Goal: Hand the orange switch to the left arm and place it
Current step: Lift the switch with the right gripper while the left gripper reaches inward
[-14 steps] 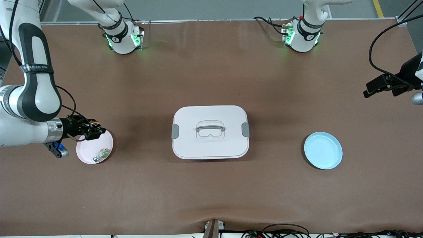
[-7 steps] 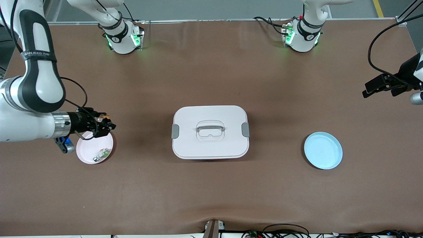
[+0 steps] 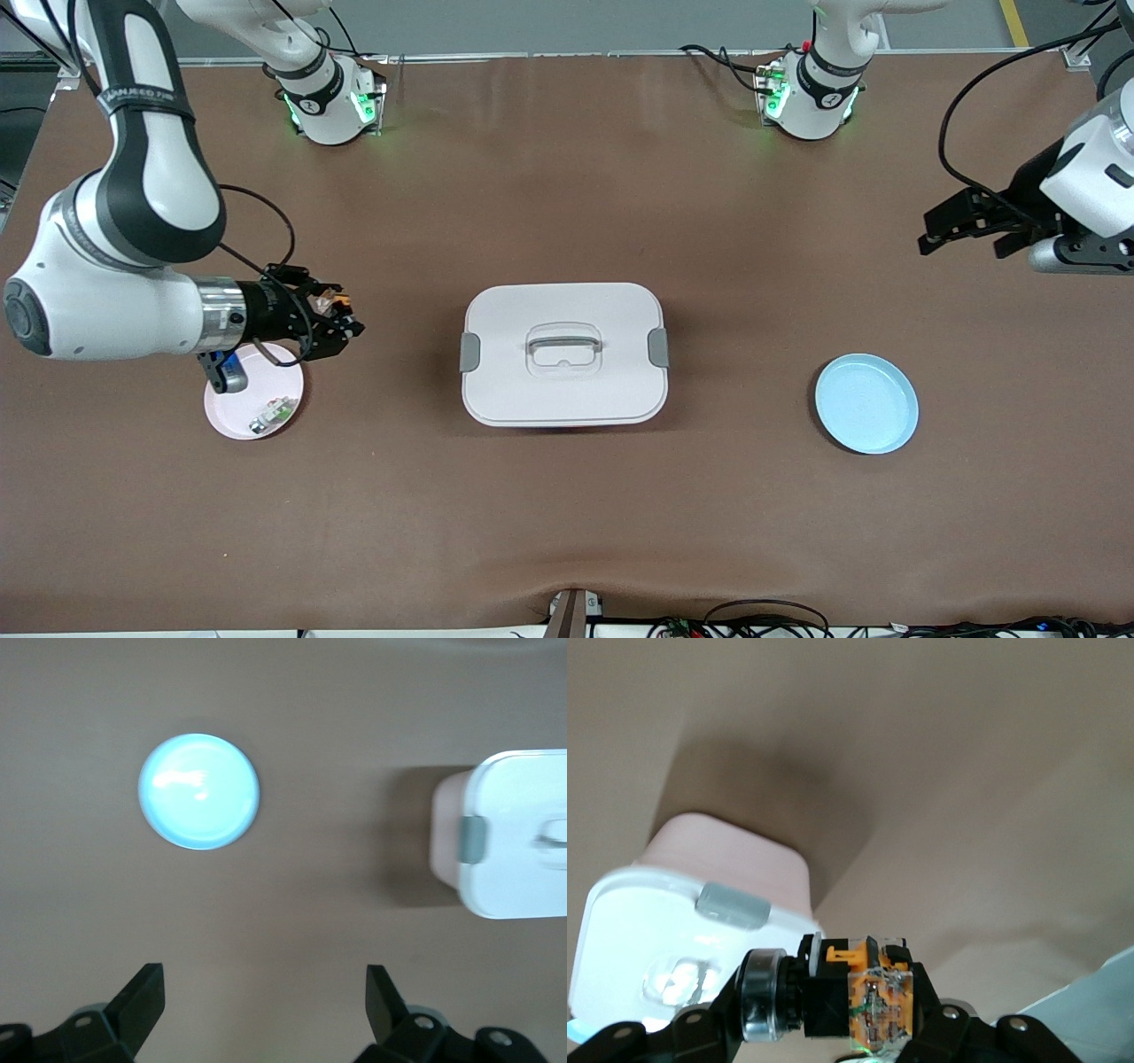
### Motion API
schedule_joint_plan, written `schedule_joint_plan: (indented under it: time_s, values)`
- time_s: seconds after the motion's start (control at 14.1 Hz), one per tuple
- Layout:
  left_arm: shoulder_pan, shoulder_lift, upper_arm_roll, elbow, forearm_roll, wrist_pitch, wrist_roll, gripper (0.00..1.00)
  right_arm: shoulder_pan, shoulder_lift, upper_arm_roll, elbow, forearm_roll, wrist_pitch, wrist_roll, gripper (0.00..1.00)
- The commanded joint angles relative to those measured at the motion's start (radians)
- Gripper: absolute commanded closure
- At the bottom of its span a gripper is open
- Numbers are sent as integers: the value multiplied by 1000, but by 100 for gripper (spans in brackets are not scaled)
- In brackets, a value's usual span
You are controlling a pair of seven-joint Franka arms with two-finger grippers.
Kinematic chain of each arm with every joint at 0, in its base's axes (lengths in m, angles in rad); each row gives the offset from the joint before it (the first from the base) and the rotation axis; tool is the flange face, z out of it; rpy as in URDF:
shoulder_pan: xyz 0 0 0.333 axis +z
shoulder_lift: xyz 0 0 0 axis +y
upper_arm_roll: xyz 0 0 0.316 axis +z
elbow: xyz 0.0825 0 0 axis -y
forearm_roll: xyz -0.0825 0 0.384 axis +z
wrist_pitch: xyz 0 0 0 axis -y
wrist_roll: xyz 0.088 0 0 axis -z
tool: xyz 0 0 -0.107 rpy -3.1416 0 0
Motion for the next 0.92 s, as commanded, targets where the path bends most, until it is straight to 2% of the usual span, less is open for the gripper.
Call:
schedule_joint_plan:
  time_s: [0.0, 0.36, 0.5, 0.64, 0.85]
  values:
    - [-5, 15, -4, 1, -100, -12, -34, 0, 19, -22, -11, 0, 86, 4, 83, 100]
    - [-39, 57, -19, -1, -318, 2, -86, 0, 39, -45, -9, 0, 94, 1, 149, 100]
    - [-47, 57, -34, -2, -396, 22, -209, 0, 57, -60, -9, 0, 95, 3, 189, 100]
    - [-56, 55, -94, -16, -412, 81, -314, 0, 63, -76, -6, 2, 97, 1, 237, 100]
    - [-53, 37, -207, -134, -442, 294, -327, 0, 64, -100, -9, 6, 121, -2, 287, 100]
